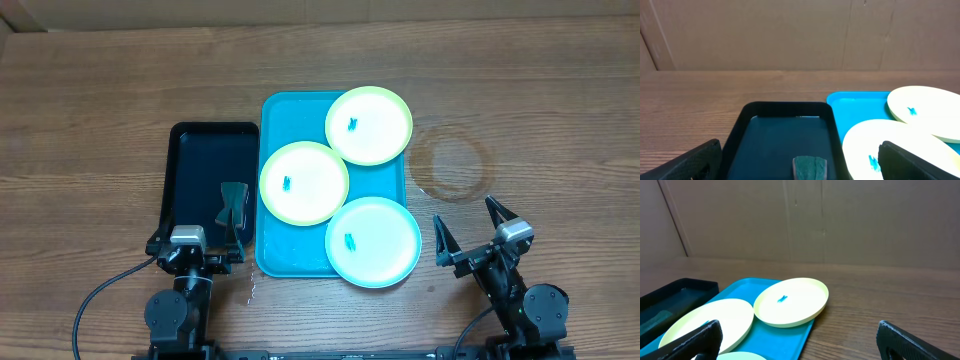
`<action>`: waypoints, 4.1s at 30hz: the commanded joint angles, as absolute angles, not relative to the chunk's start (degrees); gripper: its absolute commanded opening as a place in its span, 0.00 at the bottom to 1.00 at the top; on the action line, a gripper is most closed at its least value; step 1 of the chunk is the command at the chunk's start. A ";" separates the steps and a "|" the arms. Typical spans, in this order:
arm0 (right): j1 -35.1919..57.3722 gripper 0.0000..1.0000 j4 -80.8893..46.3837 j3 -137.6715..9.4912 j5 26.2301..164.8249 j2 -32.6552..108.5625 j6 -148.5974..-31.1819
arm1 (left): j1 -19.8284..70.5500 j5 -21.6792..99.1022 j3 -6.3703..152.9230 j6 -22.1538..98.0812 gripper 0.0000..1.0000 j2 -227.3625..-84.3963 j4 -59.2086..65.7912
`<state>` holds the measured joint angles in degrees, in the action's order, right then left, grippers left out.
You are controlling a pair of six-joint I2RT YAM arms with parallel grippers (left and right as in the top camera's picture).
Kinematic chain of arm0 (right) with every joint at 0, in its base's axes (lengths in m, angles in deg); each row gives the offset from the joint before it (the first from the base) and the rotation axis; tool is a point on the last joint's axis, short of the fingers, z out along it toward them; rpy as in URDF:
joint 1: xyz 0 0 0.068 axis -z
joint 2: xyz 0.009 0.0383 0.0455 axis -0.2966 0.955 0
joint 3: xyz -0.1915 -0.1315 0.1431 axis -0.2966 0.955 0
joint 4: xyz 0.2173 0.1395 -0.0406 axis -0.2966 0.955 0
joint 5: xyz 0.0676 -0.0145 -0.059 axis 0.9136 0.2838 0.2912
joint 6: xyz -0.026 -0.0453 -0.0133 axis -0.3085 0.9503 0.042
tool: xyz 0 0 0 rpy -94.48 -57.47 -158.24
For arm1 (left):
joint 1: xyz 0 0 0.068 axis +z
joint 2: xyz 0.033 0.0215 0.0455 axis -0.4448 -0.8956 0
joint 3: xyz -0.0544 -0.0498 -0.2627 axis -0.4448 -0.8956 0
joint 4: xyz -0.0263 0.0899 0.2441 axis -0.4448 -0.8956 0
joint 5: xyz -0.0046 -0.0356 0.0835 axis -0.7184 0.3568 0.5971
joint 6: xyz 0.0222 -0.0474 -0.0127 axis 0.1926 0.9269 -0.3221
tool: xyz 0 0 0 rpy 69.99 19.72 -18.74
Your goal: Clean dirty plates on tray and stack at the side
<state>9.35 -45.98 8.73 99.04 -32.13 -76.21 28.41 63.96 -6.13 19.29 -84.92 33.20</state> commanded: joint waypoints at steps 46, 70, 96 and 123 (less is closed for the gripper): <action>9.59 1.00 -46.27 9.34 98.45 -32.48 -76.16 | 28.67 63.93 -6.33 18.00 1.00 -84.59 33.18; 9.59 1.00 -46.29 9.34 98.45 -32.48 -76.16 | 28.69 67.80 -6.33 17.98 1.00 -84.59 33.20; 9.59 1.00 -46.27 9.34 98.45 -32.48 -76.16 | 28.67 67.76 -6.33 18.00 1.00 -84.59 33.20; 9.59 1.00 -46.27 9.34 98.45 -32.48 -76.16 | 28.69 63.26 -3.05 21.25 1.00 -84.59 34.32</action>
<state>9.35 -45.96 8.73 99.04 -32.13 -76.19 28.41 64.31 -5.87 19.72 -84.92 34.23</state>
